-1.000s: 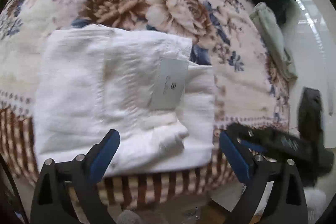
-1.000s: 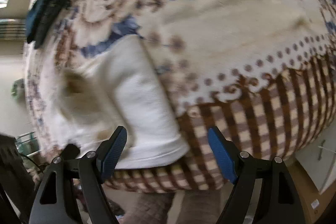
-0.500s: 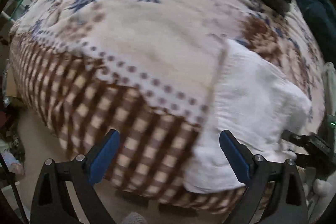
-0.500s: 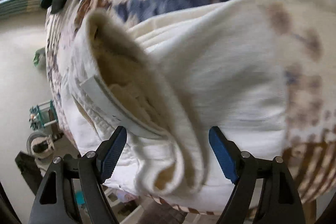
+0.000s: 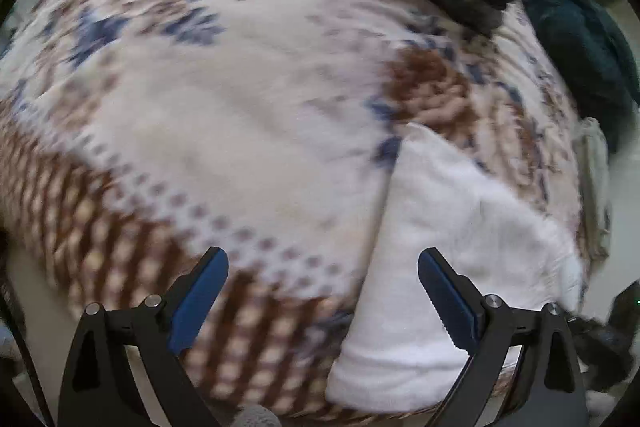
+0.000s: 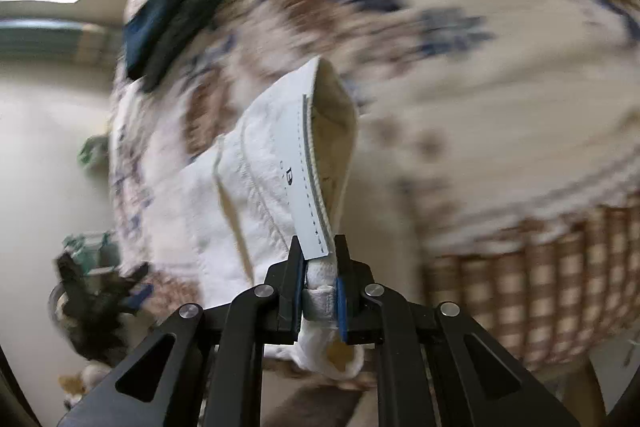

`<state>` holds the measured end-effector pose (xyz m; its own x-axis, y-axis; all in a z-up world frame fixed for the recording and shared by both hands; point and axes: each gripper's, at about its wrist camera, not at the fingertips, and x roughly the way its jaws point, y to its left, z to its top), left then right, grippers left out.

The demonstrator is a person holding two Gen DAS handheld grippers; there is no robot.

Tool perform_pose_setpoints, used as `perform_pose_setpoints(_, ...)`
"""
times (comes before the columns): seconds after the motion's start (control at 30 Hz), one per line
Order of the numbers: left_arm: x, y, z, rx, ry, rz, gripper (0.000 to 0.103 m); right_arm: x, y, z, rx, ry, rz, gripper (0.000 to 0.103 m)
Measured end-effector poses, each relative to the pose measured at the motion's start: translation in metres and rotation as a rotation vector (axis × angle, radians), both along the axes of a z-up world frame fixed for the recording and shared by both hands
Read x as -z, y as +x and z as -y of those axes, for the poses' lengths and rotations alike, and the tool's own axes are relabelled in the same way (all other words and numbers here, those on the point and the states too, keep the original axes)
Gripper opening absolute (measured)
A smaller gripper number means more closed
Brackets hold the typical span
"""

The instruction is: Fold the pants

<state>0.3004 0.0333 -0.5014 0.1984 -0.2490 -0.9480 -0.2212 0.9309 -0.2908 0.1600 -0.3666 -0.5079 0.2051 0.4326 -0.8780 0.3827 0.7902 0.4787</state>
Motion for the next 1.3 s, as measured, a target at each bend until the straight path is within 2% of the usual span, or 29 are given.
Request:
perform_pose_setpoints(0.13,0.012,0.036,0.032,0.076,-0.039,0.005,0.097,0.022,-0.005,0.034,-0.024,-0.093,-0.059,0.013)
perform_pose_setpoints(0.23,0.034,0.064,0.050,0.109,-0.075,-0.034,0.097,0.040,-0.003,0.051,-0.017,-0.066,-0.089,0.014)
perform_pose_setpoints(0.27,0.042,0.072,0.053,0.107,-0.086,-0.052,0.097,0.049,-0.003,0.051,-0.012,-0.061,-0.111,0.022)
perform_pose_setpoints(0.37,0.075,0.100,0.060,0.089,-0.141,-0.118,0.097,0.077,-0.005,0.057,0.039,-0.003,-0.189,0.061)
perform_pose_setpoints(0.4,0.082,0.105,0.060,0.088,-0.160,-0.131,0.094,0.079,-0.009,0.061,0.083,0.023,-0.194,0.063)
perform_pose_setpoints(0.43,0.087,0.110,0.058,0.081,-0.190,-0.125,0.087,0.080,-0.011,0.065,0.129,0.064,-0.176,0.063)
perform_pose_setpoints(0.5,0.088,0.115,0.056,0.095,-0.198,-0.093,0.032,0.073,-0.025,0.070,0.202,0.107,-0.160,0.067)
perform_pose_setpoints(0.53,0.089,0.118,0.057,0.118,-0.218,-0.090,0.028,0.069,-0.034,0.072,0.229,0.098,-0.162,0.067)
perform_pose_setpoints(0.57,0.090,0.119,0.058,0.130,-0.207,-0.087,0.026,0.065,-0.043,0.072,0.256,0.097,-0.157,0.067)
perform_pose_setpoints(0.67,0.090,0.116,0.061,0.173,-0.181,-0.063,0.025,0.069,-0.069,0.068,0.317,0.202,-0.166,0.068)
perform_pose_setpoints(0.73,0.092,0.116,0.061,0.178,-0.177,-0.061,0.025,0.087,-0.077,0.058,0.342,0.282,-0.199,0.068)
perform_pose_setpoints(0.77,0.094,0.117,0.061,0.173,-0.182,-0.065,0.025,0.097,-0.079,0.052,0.355,0.304,-0.208,0.058)
perform_pose_setpoints(0.8,0.095,0.118,0.059,0.168,-0.187,-0.072,0.024,0.100,-0.080,0.048,0.369,0.304,-0.199,0.027)
perform_pose_setpoints(0.83,0.096,0.120,0.059,0.164,-0.186,-0.078,0.024,0.098,-0.083,0.047,0.390,0.286,-0.191,0.026)
perform_pose_setpoints(0.9,0.097,0.121,0.058,0.166,-0.182,-0.085,0.024,0.080,-0.090,0.046,0.394,0.237,-0.165,0.017)
perform_pose_setpoints(0.97,0.097,0.121,0.061,0.180,-0.163,-0.087,0.026,0.068,-0.095,0.045,0.350,0.183,-0.181,0.017)
perform_pose_setpoints(1.07,0.086,0.118,0.057,0.152,-0.188,-0.112,0.031,0.069,-0.101,0.042,0.267,0.164,-0.235,0.018)
perform_pose_setpoints(1.13,0.069,0.104,0.049,0.153,-0.212,-0.098,0.036,0.065,-0.095,0.039,0.237,0.165,-0.241,0.031)
perform_pose_setpoints(1.17,0.058,0.090,0.043,0.154,-0.226,-0.076,0.041,0.063,-0.092,0.037,0.242,0.190,-0.233,0.047)
perform_pose_setpoints(1.2,0.044,0.072,0.036,0.155,-0.227,-0.052,0.053,0.061,-0.091,0.036,0.250,0.227,-0.212,0.064)
perform_pose_setpoints(1.23,0.037,0.057,0.032,0.155,-0.222,-0.049,0.057,0.058,-0.091,0.034,0.262,0.252,-0.183,0.068)
perform_pose_setpoints(1.3,0.036,0.023,0.028,0.153,-0.232,-0.082,0.058,0.059,-0.090,0.030,0.268,0.272,-0.162,0.069)
